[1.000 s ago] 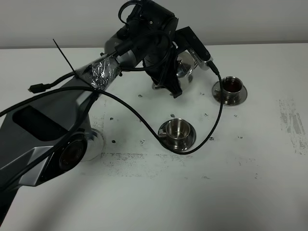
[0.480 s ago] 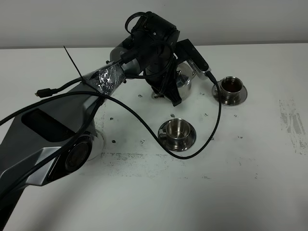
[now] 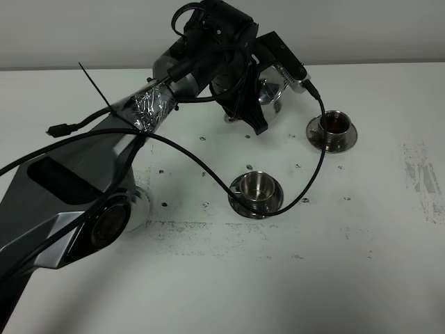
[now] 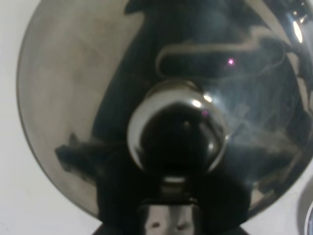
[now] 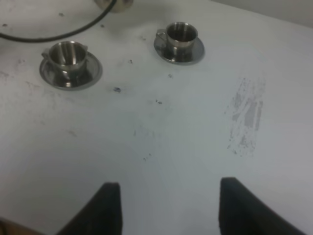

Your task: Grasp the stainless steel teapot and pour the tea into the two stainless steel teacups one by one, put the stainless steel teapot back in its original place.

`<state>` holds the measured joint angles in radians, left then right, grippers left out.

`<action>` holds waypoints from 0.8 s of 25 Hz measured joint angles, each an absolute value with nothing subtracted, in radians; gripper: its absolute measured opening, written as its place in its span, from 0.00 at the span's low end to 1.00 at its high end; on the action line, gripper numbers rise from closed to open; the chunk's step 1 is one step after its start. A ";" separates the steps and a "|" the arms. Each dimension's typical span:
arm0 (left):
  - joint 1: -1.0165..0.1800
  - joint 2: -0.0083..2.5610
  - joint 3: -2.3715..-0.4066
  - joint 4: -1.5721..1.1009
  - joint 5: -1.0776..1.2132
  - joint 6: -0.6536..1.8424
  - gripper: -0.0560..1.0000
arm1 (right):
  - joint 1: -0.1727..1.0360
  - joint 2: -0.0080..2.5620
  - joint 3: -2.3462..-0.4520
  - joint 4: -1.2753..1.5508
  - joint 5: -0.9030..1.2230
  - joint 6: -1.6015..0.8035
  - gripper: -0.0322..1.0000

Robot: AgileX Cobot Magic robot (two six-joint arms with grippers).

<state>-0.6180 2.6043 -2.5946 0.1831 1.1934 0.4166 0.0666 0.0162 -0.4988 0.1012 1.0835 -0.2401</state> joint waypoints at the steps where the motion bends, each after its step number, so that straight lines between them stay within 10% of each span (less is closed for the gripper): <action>1: -0.618 2.594 -2.595 0.172 1.193 0.417 0.22 | 0.067 0.016 -0.499 0.101 1.083 -0.240 0.45; 20: -0.618 1.960 -1.551 0.236 0.814 0.391 0.22 | 0.067 0.016 -0.499 0.101 1.083 -0.240 0.45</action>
